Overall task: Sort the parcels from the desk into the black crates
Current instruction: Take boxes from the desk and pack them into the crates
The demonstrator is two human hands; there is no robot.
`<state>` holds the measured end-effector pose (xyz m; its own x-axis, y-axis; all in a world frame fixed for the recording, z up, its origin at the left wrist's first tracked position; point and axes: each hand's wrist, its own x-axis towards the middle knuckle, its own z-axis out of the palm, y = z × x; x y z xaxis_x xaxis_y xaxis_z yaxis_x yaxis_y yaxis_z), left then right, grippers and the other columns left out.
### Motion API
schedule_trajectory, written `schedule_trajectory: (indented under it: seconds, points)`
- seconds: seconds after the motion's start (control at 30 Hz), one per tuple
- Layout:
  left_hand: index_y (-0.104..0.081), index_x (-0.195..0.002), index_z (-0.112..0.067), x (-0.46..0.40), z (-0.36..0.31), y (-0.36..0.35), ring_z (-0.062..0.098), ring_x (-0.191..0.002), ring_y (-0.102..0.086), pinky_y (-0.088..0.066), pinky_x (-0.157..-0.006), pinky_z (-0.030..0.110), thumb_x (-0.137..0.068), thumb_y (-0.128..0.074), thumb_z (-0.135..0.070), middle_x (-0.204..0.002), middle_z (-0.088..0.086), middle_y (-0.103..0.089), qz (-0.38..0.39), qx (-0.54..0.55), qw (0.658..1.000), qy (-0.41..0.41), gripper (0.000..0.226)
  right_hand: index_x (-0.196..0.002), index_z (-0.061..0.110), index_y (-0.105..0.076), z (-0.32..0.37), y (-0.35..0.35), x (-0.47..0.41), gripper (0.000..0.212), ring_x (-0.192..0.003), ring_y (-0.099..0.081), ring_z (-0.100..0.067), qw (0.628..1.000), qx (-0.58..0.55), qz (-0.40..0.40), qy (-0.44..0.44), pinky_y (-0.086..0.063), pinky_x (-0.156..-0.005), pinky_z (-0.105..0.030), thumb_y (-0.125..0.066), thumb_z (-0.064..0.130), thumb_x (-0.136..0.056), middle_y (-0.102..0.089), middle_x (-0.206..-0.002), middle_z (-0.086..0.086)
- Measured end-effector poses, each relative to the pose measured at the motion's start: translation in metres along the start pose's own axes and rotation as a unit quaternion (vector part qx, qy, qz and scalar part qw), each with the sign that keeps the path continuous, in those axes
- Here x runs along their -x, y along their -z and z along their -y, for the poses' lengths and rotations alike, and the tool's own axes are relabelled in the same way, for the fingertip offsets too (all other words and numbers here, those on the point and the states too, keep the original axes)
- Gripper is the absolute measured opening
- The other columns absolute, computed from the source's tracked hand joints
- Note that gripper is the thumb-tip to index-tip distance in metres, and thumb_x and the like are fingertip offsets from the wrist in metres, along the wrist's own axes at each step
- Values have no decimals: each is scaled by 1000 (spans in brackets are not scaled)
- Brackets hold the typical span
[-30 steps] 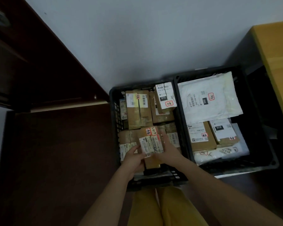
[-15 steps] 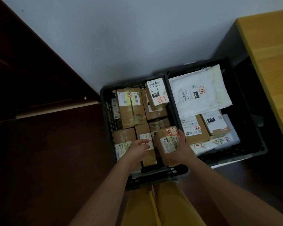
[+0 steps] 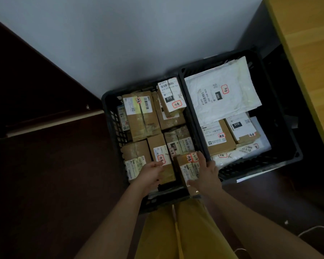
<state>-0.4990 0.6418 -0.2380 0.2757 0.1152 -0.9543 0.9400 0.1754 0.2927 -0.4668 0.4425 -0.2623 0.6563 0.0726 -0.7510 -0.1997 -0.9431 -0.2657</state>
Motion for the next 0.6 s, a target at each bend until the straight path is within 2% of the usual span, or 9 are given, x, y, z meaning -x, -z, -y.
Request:
schedule_trajectory:
  seconds: [0.07, 0.17, 0.3, 0.43, 0.5, 0.6]
  points:
    - [-63, -111, -24, -2, 1, -1, 24, -112, -59, -51, -93, 36, -96, -59, -15, -133, 3, -58, 0, -1, 1000, 4, 18, -154, 41, 5, 4, 1, -2, 117, -134, -25, -37, 999, 31, -17, 26, -42, -101, -51, -82, 39, -75, -20, -141, -13]
    - [-63, -110, -25, -2, 2, -3, 24, -113, -59, -50, -87, 33, -97, -58, -17, -131, 3, -59, -3, 0, 1000, 11, 16, -154, 42, 5, 12, -2, -5, 121, -135, -22, -37, 997, 71, -23, 33, -43, -101, -50, -83, 50, -70, -16, -143, -12]
    - [-62, -116, -22, -2, 4, 0, 23, -112, -60, -51, -77, 28, -99, -54, -17, -128, 3, -61, -5, -2, 1000, 17, 19, -153, 40, 7, 18, -8, -7, 123, -136, -21, -36, 996, 83, -29, 12, -46, -100, -51, -84, 45, -70, -17, -142, -11]
    - [-61, -121, -18, -4, 7, 2, 23, -108, -63, -53, -93, 38, -101, -50, -17, -124, 4, -63, -8, -1, 1000, 19, 23, -152, 39, 12, 20, -13, -4, 123, -137, -20, -37, 995, 93, -41, -4, -49, -97, -53, -81, 46, -72, -18, -143, -11]
    - [-60, -124, -17, -3, 7, 3, 23, -108, -64, -52, -96, 39, -101, -50, -16, -123, 5, -64, -8, 2, 1000, 21, 25, -151, 38, 14, 19, -12, -5, 122, -137, -20, -37, 994, 103, -33, 0, -48, -97, -53, -80, 48, -74, -17, -143, -10]
    - [-60, -121, -17, -2, 7, 4, 24, -107, -64, -51, -99, 41, -100, -52, -14, -121, 6, -64, -7, 15, 1000, 24, 23, -153, 37, 7, 23, -4, -8, 117, -135, -23, -37, 996, 81, -22, -10, -49, -96, -52, -80, 45, -74, -21, -142, -11]
